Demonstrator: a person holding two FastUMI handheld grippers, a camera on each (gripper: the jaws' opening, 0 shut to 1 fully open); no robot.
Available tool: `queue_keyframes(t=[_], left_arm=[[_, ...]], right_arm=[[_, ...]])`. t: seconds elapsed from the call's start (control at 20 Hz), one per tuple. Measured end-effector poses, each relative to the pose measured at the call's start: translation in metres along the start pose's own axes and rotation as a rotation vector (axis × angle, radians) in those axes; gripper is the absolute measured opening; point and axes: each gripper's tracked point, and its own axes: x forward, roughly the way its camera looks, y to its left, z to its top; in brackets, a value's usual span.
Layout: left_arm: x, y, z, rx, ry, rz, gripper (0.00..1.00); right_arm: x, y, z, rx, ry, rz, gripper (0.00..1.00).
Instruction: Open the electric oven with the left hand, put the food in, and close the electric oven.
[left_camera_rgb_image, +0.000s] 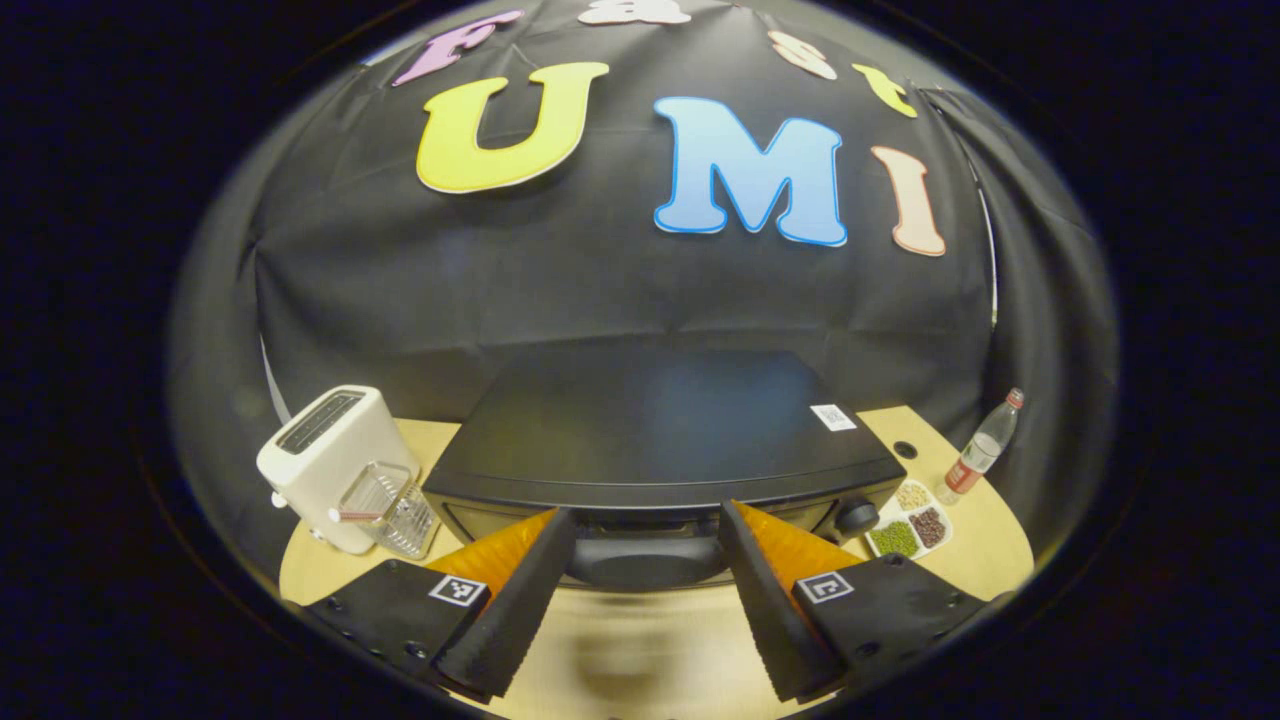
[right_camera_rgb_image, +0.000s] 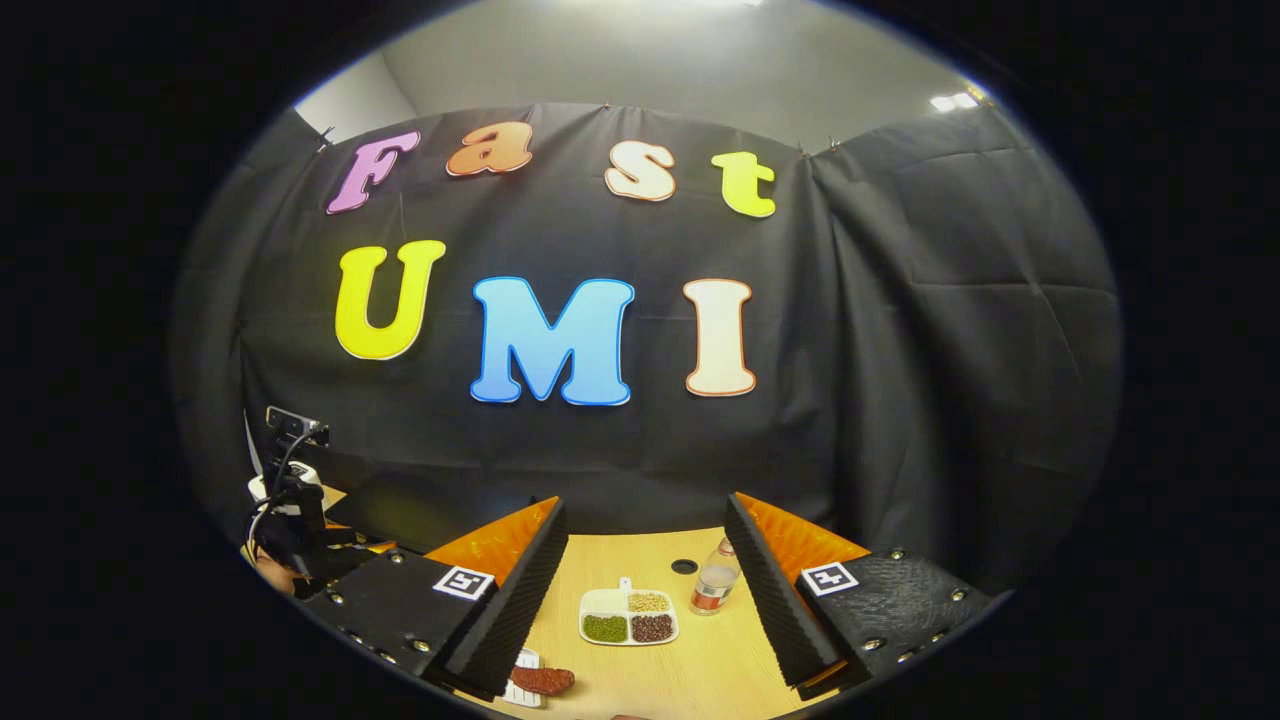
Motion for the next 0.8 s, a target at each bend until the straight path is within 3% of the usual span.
queue_keyframes(t=[0.4,0.8], left_arm=[[0.012,0.003,-0.008,0.03,0.005,0.018,0.97],[-0.012,0.0,-0.027,0.031,0.017,0.019,0.97]], right_arm=[[0.0,0.005,0.0,-0.001,0.001,0.001,0.96],[-0.002,0.011,0.002,0.008,-0.008,0.022,0.96]])
